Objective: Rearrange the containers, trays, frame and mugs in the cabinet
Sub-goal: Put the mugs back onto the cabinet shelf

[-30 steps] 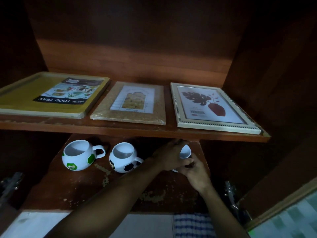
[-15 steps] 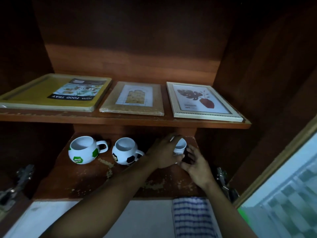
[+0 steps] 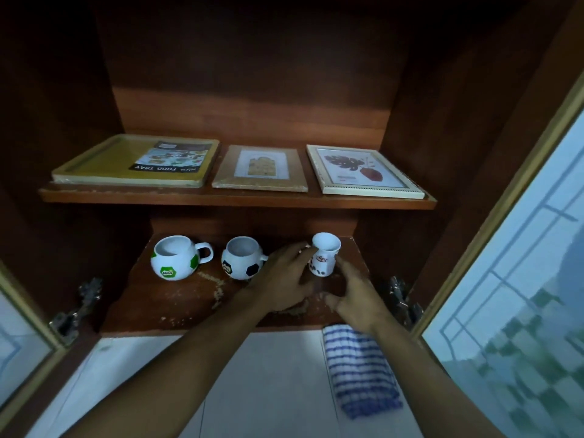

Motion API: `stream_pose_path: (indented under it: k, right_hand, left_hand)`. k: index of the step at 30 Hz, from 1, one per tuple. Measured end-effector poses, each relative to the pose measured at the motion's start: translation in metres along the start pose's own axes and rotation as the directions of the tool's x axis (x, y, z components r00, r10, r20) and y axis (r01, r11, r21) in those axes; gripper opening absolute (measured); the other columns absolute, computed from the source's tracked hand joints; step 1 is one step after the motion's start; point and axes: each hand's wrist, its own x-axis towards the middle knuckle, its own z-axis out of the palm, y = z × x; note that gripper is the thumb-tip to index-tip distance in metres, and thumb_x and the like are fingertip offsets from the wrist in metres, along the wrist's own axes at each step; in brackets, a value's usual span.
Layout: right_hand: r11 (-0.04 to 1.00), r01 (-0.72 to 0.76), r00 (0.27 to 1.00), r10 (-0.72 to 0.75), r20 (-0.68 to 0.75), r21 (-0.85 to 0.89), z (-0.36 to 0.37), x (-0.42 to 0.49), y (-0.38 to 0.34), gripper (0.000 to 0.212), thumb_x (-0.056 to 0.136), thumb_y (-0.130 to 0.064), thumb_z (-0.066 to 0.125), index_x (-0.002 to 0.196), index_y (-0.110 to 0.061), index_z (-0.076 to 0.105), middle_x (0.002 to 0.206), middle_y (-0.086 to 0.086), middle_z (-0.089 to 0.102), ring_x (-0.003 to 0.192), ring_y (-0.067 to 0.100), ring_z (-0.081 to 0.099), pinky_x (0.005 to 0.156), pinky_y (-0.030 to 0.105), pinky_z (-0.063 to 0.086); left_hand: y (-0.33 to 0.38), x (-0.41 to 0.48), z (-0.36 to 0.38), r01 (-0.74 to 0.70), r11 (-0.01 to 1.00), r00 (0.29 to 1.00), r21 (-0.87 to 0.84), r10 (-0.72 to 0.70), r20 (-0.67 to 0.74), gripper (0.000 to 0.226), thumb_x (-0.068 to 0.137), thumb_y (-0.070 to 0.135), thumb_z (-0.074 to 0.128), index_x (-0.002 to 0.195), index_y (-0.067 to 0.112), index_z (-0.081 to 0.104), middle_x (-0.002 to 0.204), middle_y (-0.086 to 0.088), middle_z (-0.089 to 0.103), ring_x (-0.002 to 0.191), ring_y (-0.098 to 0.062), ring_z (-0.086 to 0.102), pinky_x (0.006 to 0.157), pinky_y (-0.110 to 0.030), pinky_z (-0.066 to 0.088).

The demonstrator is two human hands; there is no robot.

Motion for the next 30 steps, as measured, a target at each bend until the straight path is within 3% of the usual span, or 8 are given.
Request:
stream_pose_path:
  k: [3, 8, 11, 14, 18, 22, 26, 30]
  right_hand:
    - [0.975, 0.135, 0.991, -0.130, 0.036, -0.176, 0.003, -0.017, -0.012, 0.084, 0.085, -0.026, 0.072, 0.154, -0.018, 0.024, 0.156, 0.003, 0.033, 0.143, 0.021, 0.030, 0.112, 0.023, 0.023]
    - [0.844, 0.251, 0.968, -0.228, 0.106, -0.474, 0.004, -0.041, -0.019, 0.087, 0.091, -0.043, 0.061, 0.156, -0.021, 0.008, 0.164, 0.004, -0.005, 0.150, 0.032, -0.003, 0.118, 0.049, 0.004]
    - [0.818, 0.250, 0.968, -0.232, 0.099, -0.518, 0.005, -0.055, -0.020, 0.085, 0.084, -0.043, 0.061, 0.155, -0.015, 0.022, 0.163, 0.012, 0.013, 0.148, 0.040, 0.014, 0.114, 0.060, 0.014]
    - [0.802, 0.259, 0.963, -0.256, 0.081, -0.539, 0.009, -0.069, -0.019, 0.085, 0.073, -0.041, 0.069, 0.146, -0.010, 0.038, 0.151, 0.019, 0.039, 0.137, 0.045, 0.037, 0.103, 0.069, 0.034]
    - [0.831, 0.267, 0.958, -0.285, 0.038, -0.489, 0.009, -0.094, -0.029, 0.088, 0.079, -0.036, 0.074, 0.151, -0.009, 0.032, 0.156, 0.018, 0.030, 0.144, 0.043, 0.025, 0.111, 0.060, 0.017]
    - [0.816, 0.277, 0.948, -0.319, 0.005, -0.507, 0.011, -0.107, -0.042, 0.090, 0.072, -0.040, 0.076, 0.146, -0.008, 0.036, 0.149, 0.019, 0.042, 0.135, 0.044, 0.042, 0.104, 0.058, 0.027]
    - [0.829, 0.271, 0.945, -0.325, -0.027, -0.488, 0.010, -0.123, -0.066, 0.082, 0.091, -0.041, 0.061, 0.156, -0.015, 0.016, 0.163, 0.007, 0.010, 0.151, 0.031, 0.005, 0.116, 0.046, -0.002]
    - [0.841, 0.283, 0.930, -0.358, -0.081, -0.462, 0.014, -0.138, -0.091, 0.080, 0.089, -0.041, 0.064, 0.154, -0.014, 0.025, 0.162, 0.007, 0.018, 0.150, 0.030, 0.011, 0.115, 0.046, 0.000]
  left_hand:
    - [0.002, -0.018, -0.004, -0.027, 0.994, 0.998, 0.105, 0.033, -0.052, 0.063, 0.076, 0.036, 0.053, 0.133, 0.010, 0.055, 0.133, -0.011, 0.056, 0.119, -0.035, 0.053, 0.100, -0.048, 0.043]
    - [0.016, -0.048, -0.011, 0.000, 0.958, 0.986, 0.286, 0.047, -0.157, 0.065, 0.070, 0.034, 0.063, 0.131, 0.016, 0.047, 0.133, -0.013, 0.054, 0.125, -0.040, 0.046, 0.100, -0.059, 0.038]
    - [0.025, -0.068, -0.014, 0.054, 0.946, 0.987, 0.319, -0.003, -0.159, 0.076, 0.064, 0.030, 0.075, 0.134, 0.014, 0.049, 0.141, -0.017, 0.048, 0.130, -0.043, 0.044, 0.099, -0.063, 0.038]
    - [0.036, -0.089, -0.013, 0.101, 0.947, 0.988, 0.306, -0.058, -0.146, 0.077, 0.068, 0.033, 0.068, 0.138, 0.011, 0.047, 0.145, -0.018, 0.045, 0.133, -0.043, 0.041, 0.101, -0.063, 0.037]
    - [0.047, -0.115, -0.016, 0.110, 0.955, 0.989, 0.274, -0.077, -0.128, 0.084, 0.068, 0.029, 0.072, 0.143, 0.010, 0.042, 0.148, -0.017, 0.040, 0.136, -0.039, 0.037, 0.105, -0.058, 0.033]
    - [0.053, -0.132, -0.032, 0.095, 0.970, 0.987, 0.225, -0.062, -0.149, 0.081, 0.072, 0.027, 0.066, 0.146, 0.010, 0.039, 0.151, -0.014, 0.037, 0.139, -0.035, 0.034, 0.108, -0.054, 0.035]
    - [0.057, -0.146, -0.052, 0.068, 0.974, 0.982, 0.218, -0.027, -0.187, 0.082, 0.071, 0.023, 0.076, 0.144, 0.009, 0.042, 0.147, -0.015, 0.042, 0.136, -0.036, 0.039, 0.106, -0.056, 0.037]
    - [0.055, -0.162, -0.073, 0.057, 0.975, 0.965, 0.216, 0.001, -0.261, 0.080, 0.071, 0.022, 0.076, 0.143, 0.009, 0.044, 0.145, -0.015, 0.045, 0.133, -0.036, 0.042, 0.106, -0.053, 0.038]
